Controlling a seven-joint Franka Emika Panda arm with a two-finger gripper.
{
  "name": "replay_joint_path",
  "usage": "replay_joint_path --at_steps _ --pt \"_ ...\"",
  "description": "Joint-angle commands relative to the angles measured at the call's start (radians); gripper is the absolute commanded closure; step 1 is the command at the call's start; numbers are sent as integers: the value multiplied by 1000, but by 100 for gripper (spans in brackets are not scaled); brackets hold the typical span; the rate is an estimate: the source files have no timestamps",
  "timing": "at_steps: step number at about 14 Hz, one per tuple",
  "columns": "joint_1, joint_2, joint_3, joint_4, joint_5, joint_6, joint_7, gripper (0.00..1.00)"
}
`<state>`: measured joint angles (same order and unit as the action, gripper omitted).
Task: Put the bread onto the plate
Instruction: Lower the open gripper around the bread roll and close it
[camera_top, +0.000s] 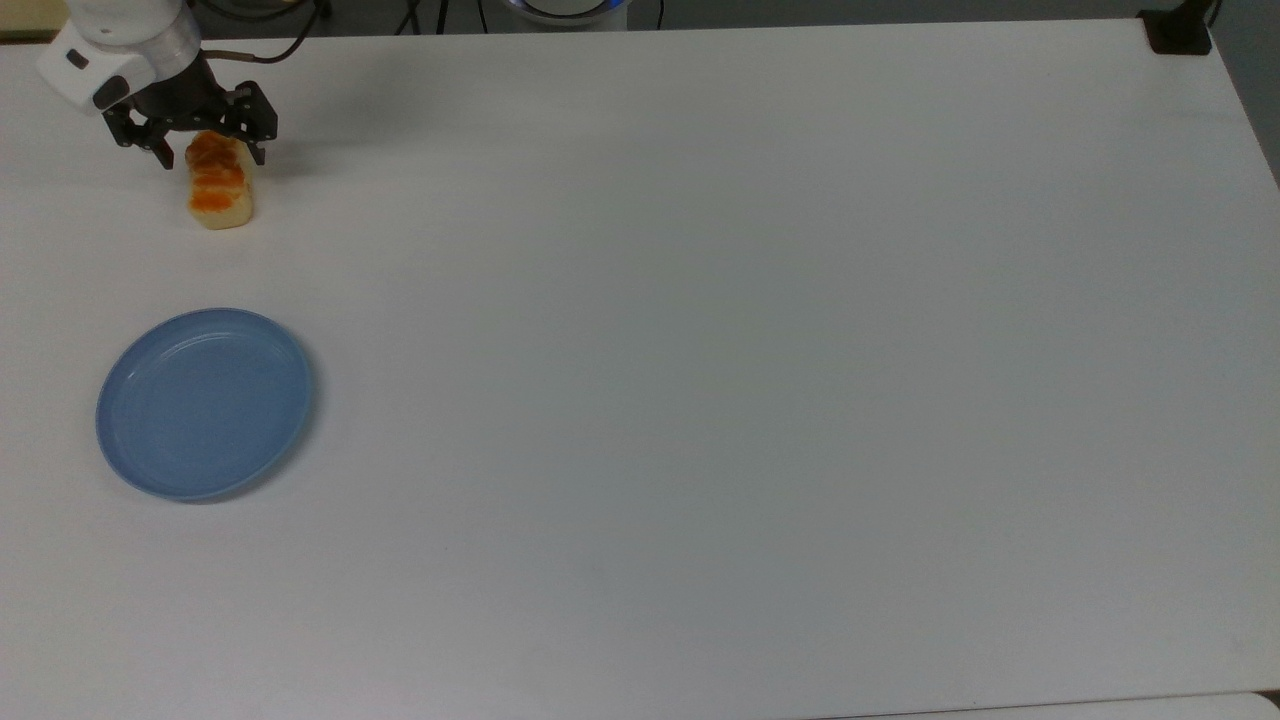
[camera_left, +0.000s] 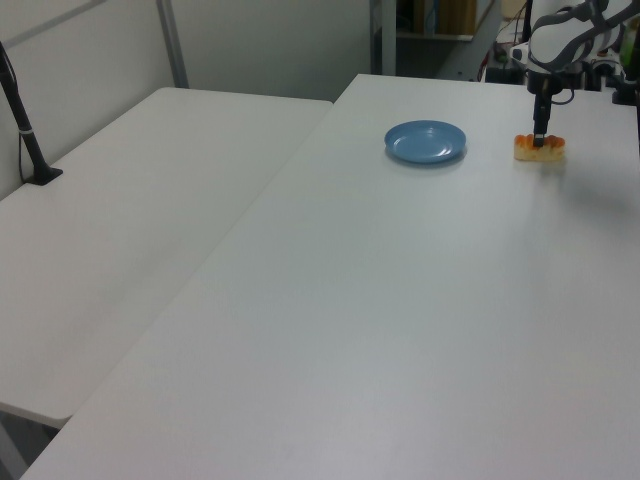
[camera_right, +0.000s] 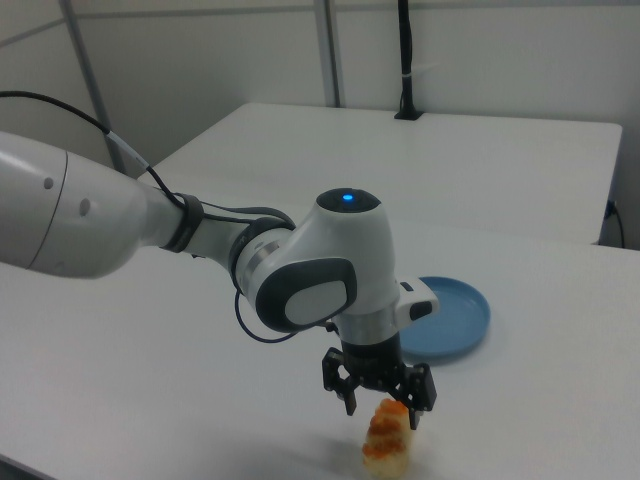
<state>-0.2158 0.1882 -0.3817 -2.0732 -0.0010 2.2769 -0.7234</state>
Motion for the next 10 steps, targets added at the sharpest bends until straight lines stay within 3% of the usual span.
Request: replay_joint_path --at_steps 1,7,9,10 --pt "-23 2 -6 -4 26 50 -25 0" --pt "-20 66 4 -5 27 76 -13 2" --pt "-19 62 4 1 50 69 11 60" --pt "-16 60 7 14 76 66 34 79"
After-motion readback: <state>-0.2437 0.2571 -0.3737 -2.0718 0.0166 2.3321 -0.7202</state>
